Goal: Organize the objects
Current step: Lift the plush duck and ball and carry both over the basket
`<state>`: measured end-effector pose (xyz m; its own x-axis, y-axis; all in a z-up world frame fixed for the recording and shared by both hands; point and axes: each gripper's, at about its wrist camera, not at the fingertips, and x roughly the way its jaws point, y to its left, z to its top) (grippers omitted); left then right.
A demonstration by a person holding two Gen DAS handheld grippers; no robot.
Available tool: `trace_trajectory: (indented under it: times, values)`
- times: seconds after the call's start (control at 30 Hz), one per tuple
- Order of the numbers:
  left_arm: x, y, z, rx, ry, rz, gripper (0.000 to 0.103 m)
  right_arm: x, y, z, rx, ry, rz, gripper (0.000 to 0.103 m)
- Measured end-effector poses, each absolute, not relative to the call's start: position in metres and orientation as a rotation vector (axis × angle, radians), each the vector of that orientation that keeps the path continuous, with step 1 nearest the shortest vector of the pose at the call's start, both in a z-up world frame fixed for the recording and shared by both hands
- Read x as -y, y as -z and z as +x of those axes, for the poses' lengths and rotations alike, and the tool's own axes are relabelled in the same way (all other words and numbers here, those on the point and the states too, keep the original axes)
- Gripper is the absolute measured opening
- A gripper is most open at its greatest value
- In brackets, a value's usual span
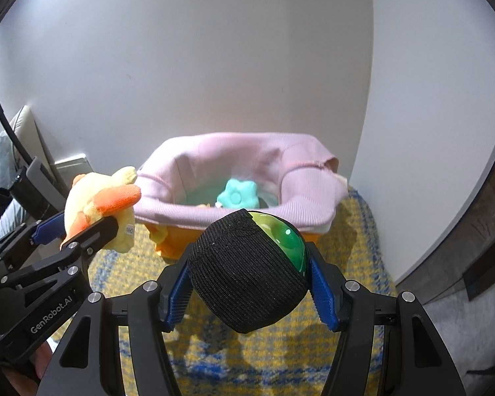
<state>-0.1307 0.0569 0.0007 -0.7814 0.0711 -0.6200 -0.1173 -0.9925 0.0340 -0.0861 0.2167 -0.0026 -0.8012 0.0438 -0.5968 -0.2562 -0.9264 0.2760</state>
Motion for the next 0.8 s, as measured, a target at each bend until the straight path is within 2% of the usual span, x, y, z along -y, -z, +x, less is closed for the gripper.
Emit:
trace_trajectory:
  times: [0.8]
  values:
    - [-0.06,-0.021,-0.226,-0.114,-2.817,-1.033,0.055,-0.25,-0.025,-0.152,-0.514,-2.791,-0.884,0.062]
